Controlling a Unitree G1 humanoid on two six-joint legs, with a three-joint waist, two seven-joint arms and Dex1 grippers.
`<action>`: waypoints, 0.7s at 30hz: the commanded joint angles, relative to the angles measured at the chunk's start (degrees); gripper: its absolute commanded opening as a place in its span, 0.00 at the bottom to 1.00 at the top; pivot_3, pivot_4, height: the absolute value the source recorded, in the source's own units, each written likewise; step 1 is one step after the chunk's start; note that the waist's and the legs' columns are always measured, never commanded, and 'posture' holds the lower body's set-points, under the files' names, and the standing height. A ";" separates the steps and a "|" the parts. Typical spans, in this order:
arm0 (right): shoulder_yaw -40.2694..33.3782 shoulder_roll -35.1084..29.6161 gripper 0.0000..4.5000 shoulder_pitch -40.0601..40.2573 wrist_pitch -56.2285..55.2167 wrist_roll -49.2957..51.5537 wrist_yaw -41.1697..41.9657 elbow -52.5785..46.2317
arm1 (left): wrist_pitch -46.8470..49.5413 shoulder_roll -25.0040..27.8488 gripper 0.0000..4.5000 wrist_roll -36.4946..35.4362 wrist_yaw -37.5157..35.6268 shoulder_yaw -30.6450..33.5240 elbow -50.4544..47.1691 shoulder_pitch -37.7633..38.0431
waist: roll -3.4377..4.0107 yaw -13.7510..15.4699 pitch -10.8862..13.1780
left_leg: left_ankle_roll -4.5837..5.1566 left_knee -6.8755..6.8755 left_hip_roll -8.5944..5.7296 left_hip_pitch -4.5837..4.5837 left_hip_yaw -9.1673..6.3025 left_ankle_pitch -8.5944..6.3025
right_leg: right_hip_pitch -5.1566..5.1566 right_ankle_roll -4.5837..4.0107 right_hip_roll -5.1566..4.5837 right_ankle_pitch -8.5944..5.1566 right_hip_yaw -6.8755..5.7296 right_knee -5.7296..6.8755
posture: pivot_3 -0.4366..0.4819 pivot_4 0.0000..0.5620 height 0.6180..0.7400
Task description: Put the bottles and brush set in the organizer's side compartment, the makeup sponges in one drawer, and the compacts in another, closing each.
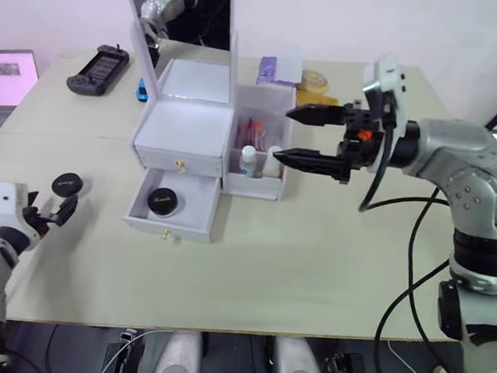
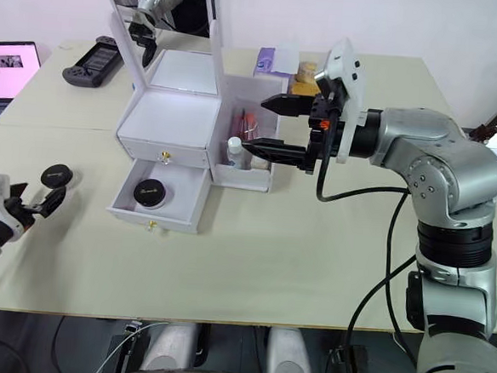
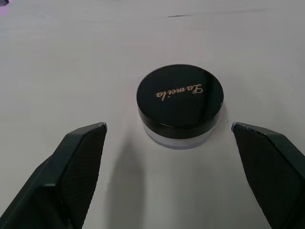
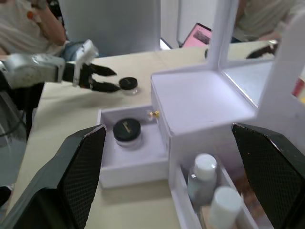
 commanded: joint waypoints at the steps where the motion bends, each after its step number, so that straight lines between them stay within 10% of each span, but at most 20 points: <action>1: -2.52 -1.16 1.00 -0.97 0.17 1.23 -0.94 -2.06 | -2.89 0.02 0.98 0.60 -0.99 -0.39 2.34 -2.21 | 0.00 0.05 0.00 | 0.00 0.00 -0.02 0.00 0.01 0.00 | 0.00 0.09 -0.03 0.05 0.00 0.00 | 0.48 0.27 1.00; 19: -4.14 -4.62 1.00 1.35 3.18 6.43 -0.41 -5.64 | -13.02 -1.55 0.98 5.02 -0.63 -4.74 20.31 -13.89 | 0.00 0.29 0.00 | 0.00 0.02 -0.03 0.03 -0.02 0.01 | 0.03 0.13 -0.02 0.08 -0.02 0.04 | 0.48 0.27 1.00; 21: -3.81 -5.09 1.00 1.43 3.31 6.47 -0.22 -5.65 | -14.24 -1.29 0.87 5.59 -0.39 -5.05 22.61 -15.59 | 0.00 0.22 0.00 | -0.01 0.02 -0.03 0.03 -0.02 0.01 | 0.03 0.15 -0.02 0.09 -0.02 0.04 | 0.48 0.27 1.00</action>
